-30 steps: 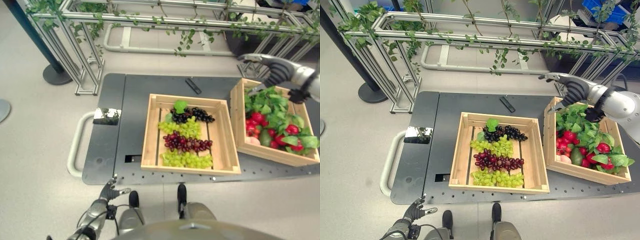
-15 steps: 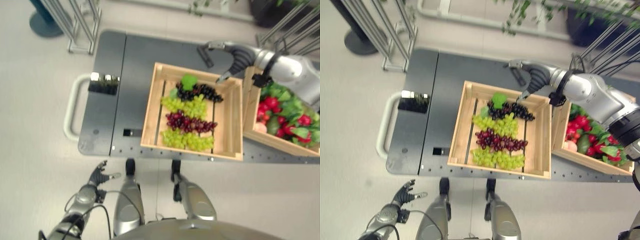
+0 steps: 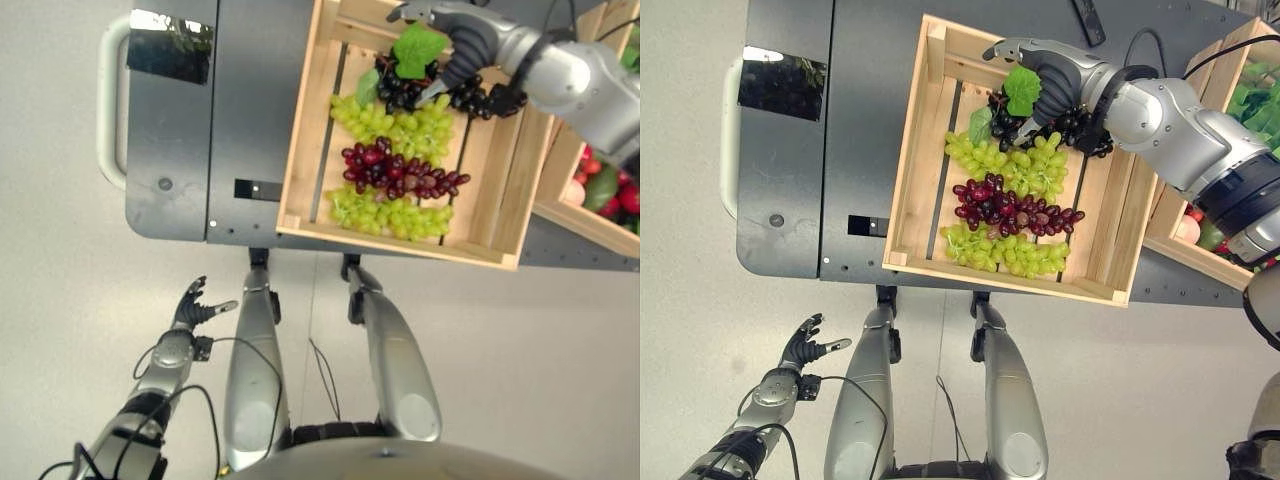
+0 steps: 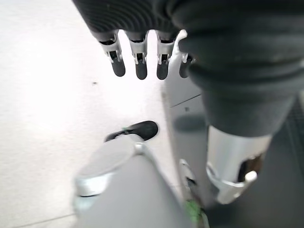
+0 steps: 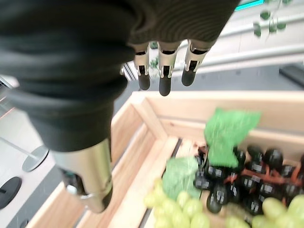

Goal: Pick up the fruits from the basket on one side to the basket on the other side

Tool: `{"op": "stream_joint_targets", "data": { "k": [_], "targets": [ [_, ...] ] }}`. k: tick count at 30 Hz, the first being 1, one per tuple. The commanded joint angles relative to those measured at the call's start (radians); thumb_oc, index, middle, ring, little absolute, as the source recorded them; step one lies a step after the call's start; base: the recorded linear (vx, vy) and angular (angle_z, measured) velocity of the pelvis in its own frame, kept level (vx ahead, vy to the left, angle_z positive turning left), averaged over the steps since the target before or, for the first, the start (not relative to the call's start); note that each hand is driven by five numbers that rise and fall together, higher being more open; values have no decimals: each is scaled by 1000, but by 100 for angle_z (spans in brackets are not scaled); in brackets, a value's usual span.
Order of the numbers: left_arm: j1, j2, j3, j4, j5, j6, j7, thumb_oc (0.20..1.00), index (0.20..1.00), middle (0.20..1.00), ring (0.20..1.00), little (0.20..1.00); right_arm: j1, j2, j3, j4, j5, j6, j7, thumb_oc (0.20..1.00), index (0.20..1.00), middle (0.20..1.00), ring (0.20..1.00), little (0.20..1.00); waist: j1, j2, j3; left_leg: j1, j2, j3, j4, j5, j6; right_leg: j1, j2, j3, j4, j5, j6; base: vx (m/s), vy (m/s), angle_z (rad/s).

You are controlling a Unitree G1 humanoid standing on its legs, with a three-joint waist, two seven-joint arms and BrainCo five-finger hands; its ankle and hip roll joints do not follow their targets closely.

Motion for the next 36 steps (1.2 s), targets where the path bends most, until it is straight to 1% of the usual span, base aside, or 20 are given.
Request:
{"op": "stream_joint_targets", "data": {
  "k": [1, 4, 10, 14, 15, 19, 20, 23, 25, 31, 36],
  "targets": [
    [41, 24, 23, -20, -38, -22, 38, 1000, 1000, 1000, 1000, 1000, -26, -31, 4, -12, -30, -16, -38, 1000, 1000, 1000, 1000, 1000, -8, -16, -18, -38, 8, -17, 70, -17, -8, 18, -32, 35, 126, -122, 77, -3, -33, 6],
    [37, 32, 36, -7, -34, -20, 58, 1000, 1000, 1000, 1000, 1000, 0, -6, -5, -27, -45, -9, -38, 1000, 1000, 1000, 1000, 1000, -11, -26, -18, -45, 6, -18, 64, -18, -5, 11, -32, 32, 117, -119, 77, 2, -15, 2],
    [30, 42, 52, 12, -31, -18, 73, 1000, 1000, 1000, 1000, 1000, 36, 2, -20, -68, -55, -13, -36, 1000, 1000, 1000, 1000, 1000, -13, -42, -18, -52, 2, -25, 77, -28, -2, 11, -31, 32, 117, -122, 75, 1, -11, 5],
    [27, 53, 51, 14, -22, -18, 80, 1000, 1000, 1000, 1000, 1000, 46, 13, -26, -86, -57, -13, -31, 1000, 1000, 1000, 1000, 1000, -12, -53, -18, -52, 3, -27, 71, -25, -4, 12, -30, 30, 105, -116, 75, -11, -9, 4],
    [24, 55, 53, 14, -23, -20, 82, 1000, 1000, 1000, 1000, 1000, 45, 13, -23, -84, -59, -11, -29, 1000, 1000, 1000, 1000, 1000, -12, -56, -18, -55, 3, -26, 63, -17, -4, 8, -28, 31, 96, -108, 76, -13, 2, 3],
    [19, 61, 49, 20, -19, -20, 85, 1000, 1000, 1000, 1000, 1000, 50, 31, -18, -65, -61, -7, -21, 1000, 1000, 1000, 1000, 1000, -8, -60, -18, -57, 5, -26, 68, -21, -5, 6, -25, 34, 95, -110, 76, 0, 0, 0],
    [14, 65, 46, 19, -18, -20, 84, 1000, 1000, 1000, 1000, 1000, 49, 38, -17, -53, -62, -1, -19, 1000, 1000, 1000, 1000, 1000, -9, -60, -18, -64, 5, -27, 64, -15, -4, -2, -25, 35, 94, -105, 75, 0, 0, 0],
    [8, 71, 38, 29, -19, -20, 82, 1000, 1000, 1000, 1000, 1000, 26, 71, 20, -16, -69, 13, 6, 1000, 1000, 1000, 1000, 1000, -10, -67, -18, -72, 9, -21, 66, -17, -5, -14, -19, 39, 93, -105, 75, 0, 0, 0],
    [9, 72, 41, 38, -27, -18, 77, 1000, 1000, 1000, 1000, 1000, -20, 84, 80, 9, -88, 27, 33, 1000, 1000, 1000, 1000, 1000, -16, -75, -18, -89, 12, -19, 67, -14, -7, -33, -14, 43, 90, -100, 75, -6, 1, -2],
    [14, 65, 33, 41, -18, -13, 79, 1000, 1000, 1000, 1000, 1000, -15, 92, 128, 61, -128, 43, 59, 1000, 1000, 1000, 1000, 1000, -19, -71, -18, -131, 10, -27, 79, -14, -6, -66, -12, 41, 93, -98, 75, -3, -2, -3],
    [11, 68, 27, 47, -11, -12, 84, 1000, 1000, 1000, 1000, 1000, 16, 112, 122, 101, -179, 54, 55, 1000, 1000, 1000, 1000, 1000, -20, -66, -18, -159, 6, -30, 89, -15, -3, -89, -12, 40, 98, -98, 76, 0, 0, 0]
  ]
}}
